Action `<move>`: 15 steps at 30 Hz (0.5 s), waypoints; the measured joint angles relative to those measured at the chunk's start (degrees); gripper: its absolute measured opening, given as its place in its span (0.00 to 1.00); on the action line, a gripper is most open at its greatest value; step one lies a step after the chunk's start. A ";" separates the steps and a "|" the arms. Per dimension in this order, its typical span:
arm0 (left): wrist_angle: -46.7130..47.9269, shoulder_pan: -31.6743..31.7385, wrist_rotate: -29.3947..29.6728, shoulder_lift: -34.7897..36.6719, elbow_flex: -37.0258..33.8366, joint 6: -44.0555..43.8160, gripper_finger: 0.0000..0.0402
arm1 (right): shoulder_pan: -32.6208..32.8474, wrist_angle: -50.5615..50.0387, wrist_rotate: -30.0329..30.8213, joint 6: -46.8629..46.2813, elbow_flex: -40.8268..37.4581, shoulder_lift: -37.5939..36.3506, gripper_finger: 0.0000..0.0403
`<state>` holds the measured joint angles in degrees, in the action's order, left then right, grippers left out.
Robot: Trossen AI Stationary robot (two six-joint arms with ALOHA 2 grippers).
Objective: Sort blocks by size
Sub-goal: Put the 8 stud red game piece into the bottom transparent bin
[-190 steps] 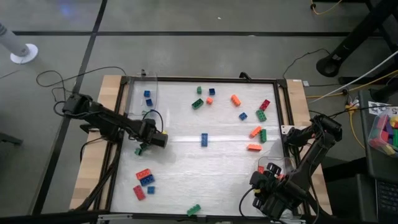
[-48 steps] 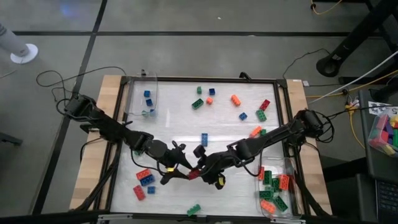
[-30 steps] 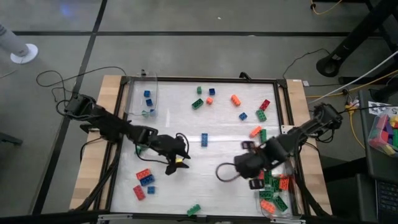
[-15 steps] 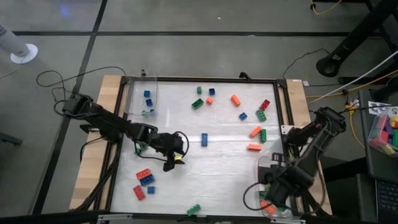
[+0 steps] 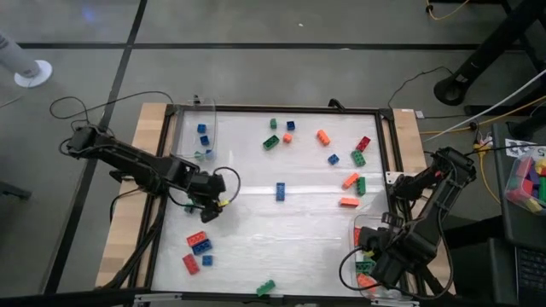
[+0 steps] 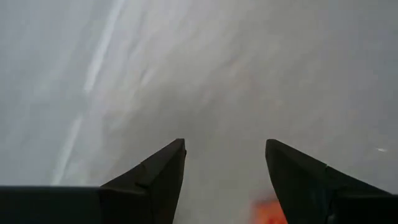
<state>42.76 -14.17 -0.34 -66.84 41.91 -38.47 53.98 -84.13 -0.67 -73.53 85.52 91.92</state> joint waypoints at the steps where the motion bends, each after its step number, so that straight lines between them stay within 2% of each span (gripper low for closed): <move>1: 3.46 0.00 0.58 0.16 0.00 -1.00 0.52 | 0.00 0.04 0.02 -0.17 -0.01 0.00 0.30; 5: 14.26 -0.02 3.50 -0.33 0.00 -5.98 0.52 | 0.02 0.12 -0.03 -2.11 -1.58 0.00 0.30; 7: 16.73 -0.02 5.20 -0.83 -0.02 -7.31 0.52 | 0.02 0.12 0.12 -2.28 -2.77 0.00 0.30; 13: 17.86 -0.02 6.95 -2.26 -0.02 -7.64 0.52 | 0.02 3.79 0.93 -2.50 -5.88 0.00 0.30; 15: 17.88 -0.11 6.97 -2.98 -0.02 -7.90 0.52 | 0.00 5.01 -1.11 -2.69 -6.79 0.02 0.30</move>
<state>60.64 -14.28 6.63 -69.83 41.89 -46.37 53.98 -79.13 -1.78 -76.22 78.73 91.94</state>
